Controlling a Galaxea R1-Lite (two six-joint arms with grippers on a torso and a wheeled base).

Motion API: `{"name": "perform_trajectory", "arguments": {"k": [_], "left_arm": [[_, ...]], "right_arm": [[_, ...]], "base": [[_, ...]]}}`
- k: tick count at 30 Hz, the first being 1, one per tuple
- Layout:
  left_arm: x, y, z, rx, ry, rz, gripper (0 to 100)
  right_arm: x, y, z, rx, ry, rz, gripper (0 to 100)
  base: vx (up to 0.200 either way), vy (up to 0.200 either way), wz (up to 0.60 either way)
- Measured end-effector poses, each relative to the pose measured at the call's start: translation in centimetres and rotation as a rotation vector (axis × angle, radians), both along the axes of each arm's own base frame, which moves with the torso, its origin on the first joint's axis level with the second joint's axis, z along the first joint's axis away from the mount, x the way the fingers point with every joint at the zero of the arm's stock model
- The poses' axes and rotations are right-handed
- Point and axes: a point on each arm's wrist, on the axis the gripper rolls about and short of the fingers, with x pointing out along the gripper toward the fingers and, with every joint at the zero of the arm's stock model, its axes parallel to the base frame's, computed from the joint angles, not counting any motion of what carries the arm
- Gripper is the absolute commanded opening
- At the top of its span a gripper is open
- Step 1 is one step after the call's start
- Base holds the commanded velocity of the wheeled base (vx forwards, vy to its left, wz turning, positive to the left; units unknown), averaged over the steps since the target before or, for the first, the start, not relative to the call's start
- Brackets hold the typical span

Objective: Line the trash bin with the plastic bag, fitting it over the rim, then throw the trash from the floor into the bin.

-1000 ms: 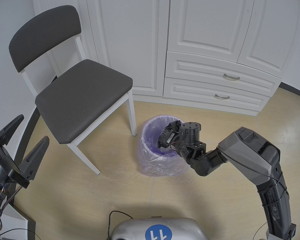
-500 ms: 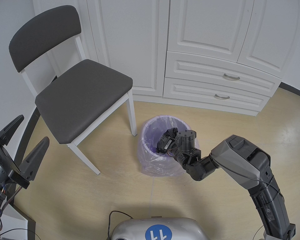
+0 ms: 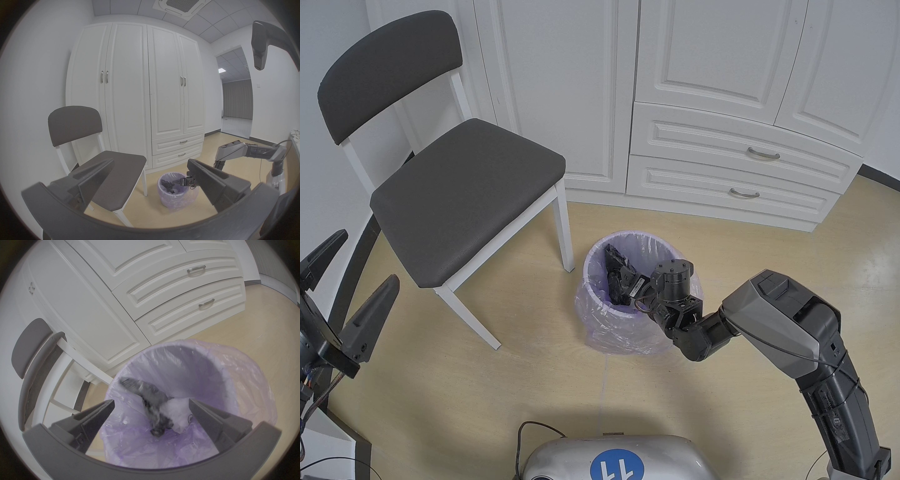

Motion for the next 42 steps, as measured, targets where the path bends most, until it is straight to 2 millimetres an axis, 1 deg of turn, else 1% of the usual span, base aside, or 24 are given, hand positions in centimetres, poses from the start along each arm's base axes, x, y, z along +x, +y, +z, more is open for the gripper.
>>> {"name": "perform_trajectory", "arguments": {"k": [9, 13, 16, 21, 26, 33, 35, 38, 42], "left_arm": [[0.0, 0.0, -0.1, 0.001, 0.002, 0.000, 100], [0.0, 0.0, -0.1, 0.003, 0.006, -0.002, 100], [0.1, 0.0, -0.2, 0.005, 0.012, -0.003, 100], [0.3, -0.1, -0.7, 0.022, 0.060, 0.000, 100], [0.8, -0.1, -1.7, 0.057, 0.160, 0.023, 100], [2.4, 0.3, -2.6, 0.082, 0.262, 0.105, 100], [3.0, 0.5, -2.9, 0.084, 0.296, 0.133, 100], [3.9, 0.7, -3.3, 0.068, 0.340, 0.168, 100], [5.1, 1.0, -3.4, 0.007, 0.367, 0.197, 100]], "right_arm": [[-0.3, -0.4, 2.1, 0.014, -0.024, -0.005, 100], [-1.0, -0.8, 3.7, -0.005, -0.038, 0.001, 100], [-1.7, -1.2, 4.6, -0.054, -0.042, 0.015, 100], [-3.8, -2.4, 5.8, -0.239, -0.040, 0.060, 100], [-5.9, -4.4, 6.9, -0.477, -0.053, 0.093, 100], [-9.4, -8.1, 8.6, -0.703, -0.135, 0.084, 100], [-10.5, -9.3, 9.3, -0.748, -0.170, 0.067, 100], [-11.7, -10.7, 10.3, -0.760, -0.246, 0.018, 100], [-12.8, -12.5, 11.1, -0.773, -0.326, -0.068, 100]], "base": [[0.000, 0.000, 0.00], [0.000, 0.000, 0.00], [0.000, 0.000, 0.00], [0.000, 0.000, 0.00], [0.000, 0.000, 0.00], [0.000, 0.000, 0.00], [0.000, 0.000, 0.00], [0.000, 0.000, 0.00], [0.000, 0.000, 0.00]]}}
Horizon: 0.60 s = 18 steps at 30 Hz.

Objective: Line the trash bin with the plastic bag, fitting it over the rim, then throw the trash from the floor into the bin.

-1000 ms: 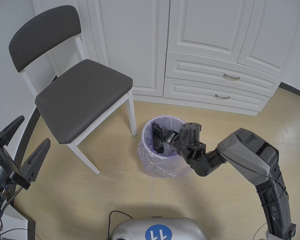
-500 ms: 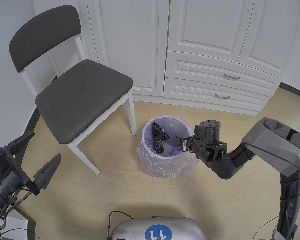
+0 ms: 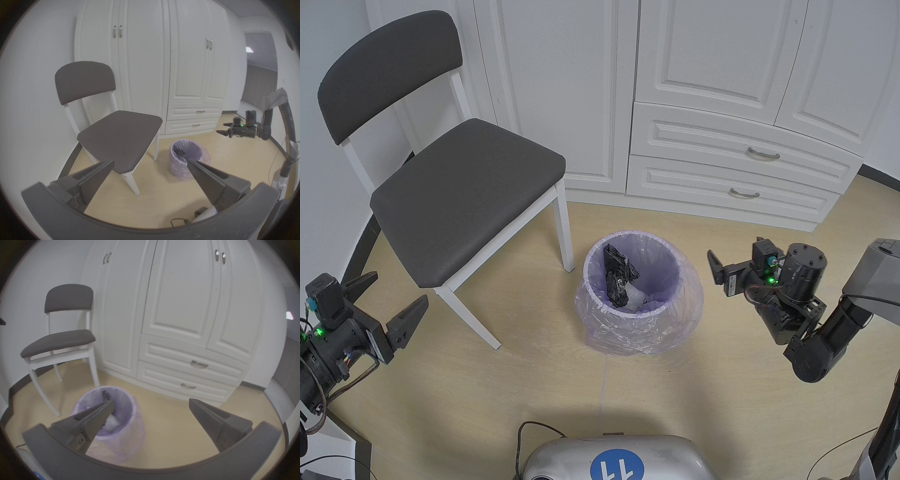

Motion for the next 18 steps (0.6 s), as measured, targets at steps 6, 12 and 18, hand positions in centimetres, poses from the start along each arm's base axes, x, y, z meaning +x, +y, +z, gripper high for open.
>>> {"name": "perform_trajectory", "arguments": {"k": [6, 12, 18], "left_arm": [[2.1, 0.4, 0.3, -0.052, -0.011, 0.051, 100], [3.4, 1.2, -0.1, -0.077, -0.002, 0.109, 100], [3.4, 1.8, -0.4, -0.111, 0.001, 0.142, 100]], "right_arm": [[-1.5, -2.5, -1.0, -0.097, 0.017, -0.143, 100], [-3.8, -4.1, -0.9, -0.062, 0.059, -0.243, 100], [-7.4, -5.7, 0.1, -0.011, 0.070, -0.306, 100]], "base": [[0.000, 0.000, 0.00], [0.000, 0.000, 0.00], [0.000, 0.000, 0.00]]}}
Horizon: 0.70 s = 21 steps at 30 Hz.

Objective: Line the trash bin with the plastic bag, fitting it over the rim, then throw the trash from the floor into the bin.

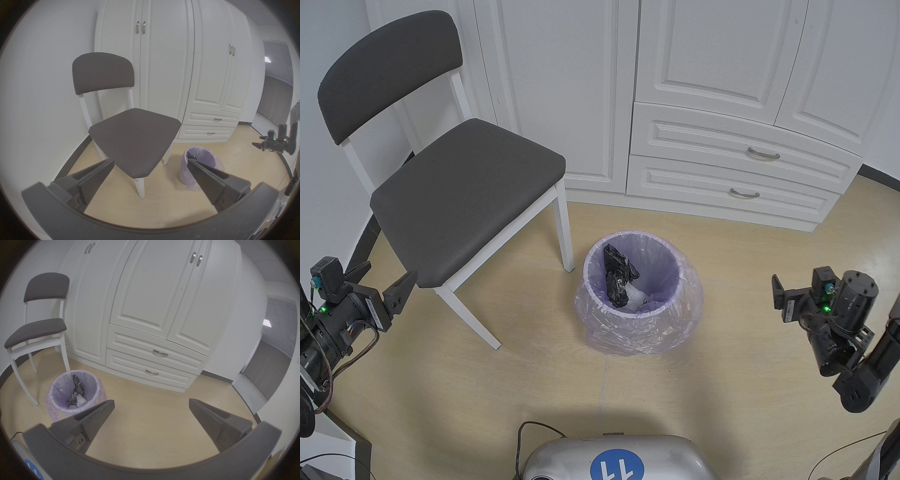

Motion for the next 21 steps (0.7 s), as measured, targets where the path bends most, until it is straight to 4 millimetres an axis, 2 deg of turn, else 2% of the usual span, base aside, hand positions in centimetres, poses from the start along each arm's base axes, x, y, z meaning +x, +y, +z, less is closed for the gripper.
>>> {"name": "perform_trajectory", "arguments": {"k": [9, 21], "left_arm": [[-1.4, 0.2, 0.3, -0.038, -0.035, 0.008, 100], [-4.4, 0.3, 1.9, -0.052, -0.154, -0.003, 100]], "right_arm": [[-6.5, -2.3, 2.1, 0.062, -0.064, -0.070, 100], [-12.6, -5.5, 6.6, 0.157, -0.345, -0.191, 100]], "base": [[0.000, 0.000, 0.00], [0.000, 0.000, 0.00]]}}
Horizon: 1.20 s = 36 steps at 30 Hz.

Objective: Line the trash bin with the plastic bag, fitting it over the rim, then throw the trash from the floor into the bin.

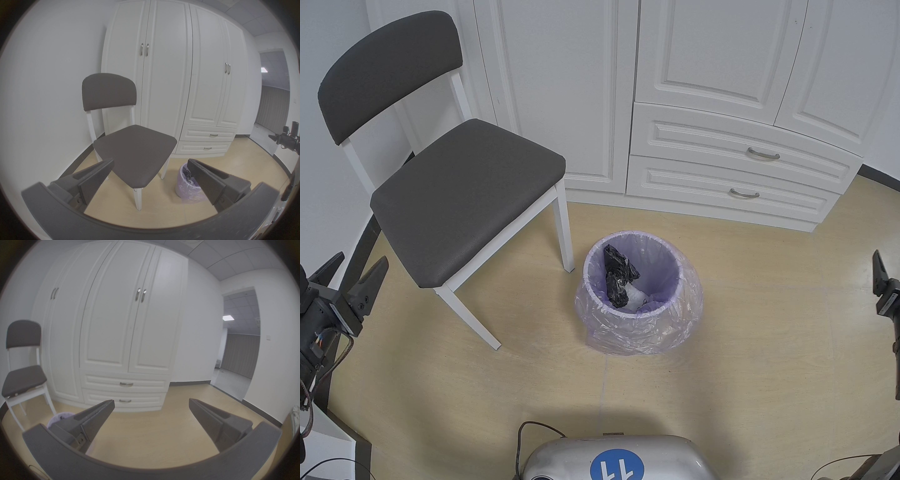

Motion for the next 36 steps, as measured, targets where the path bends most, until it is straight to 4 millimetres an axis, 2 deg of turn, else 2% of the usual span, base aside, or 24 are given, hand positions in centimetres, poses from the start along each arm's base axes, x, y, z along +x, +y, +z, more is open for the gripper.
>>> {"name": "perform_trajectory", "arguments": {"k": [7, 13, 27, 31, 36], "left_arm": [[-1.8, 0.1, 0.6, -0.005, -0.067, -0.001, 100], [-3.2, 0.1, 0.9, -0.008, -0.114, 0.004, 100], [-8.2, 0.4, 0.4, -0.018, -0.142, 0.016, 100], [-9.8, 0.5, 0.1, -0.023, -0.143, 0.016, 100], [-11.6, 0.5, 0.1, -0.031, -0.173, 0.013, 100]], "right_arm": [[-3.8, -1.6, 1.3, 0.017, -0.109, -0.090, 100], [-7.2, -2.3, 1.3, 0.010, -0.165, -0.129, 100], [-14.0, -2.3, -1.7, -0.026, -0.236, -0.115, 100], [-15.1, -2.2, -2.6, -0.041, -0.255, -0.061, 100], [-15.7, -2.0, -3.6, -0.039, -0.263, 0.088, 100]], "base": [[0.000, 0.000, 0.00], [0.000, 0.000, 0.00], [0.000, 0.000, 0.00], [0.000, 0.000, 0.00], [0.000, 0.000, 0.00]]}}
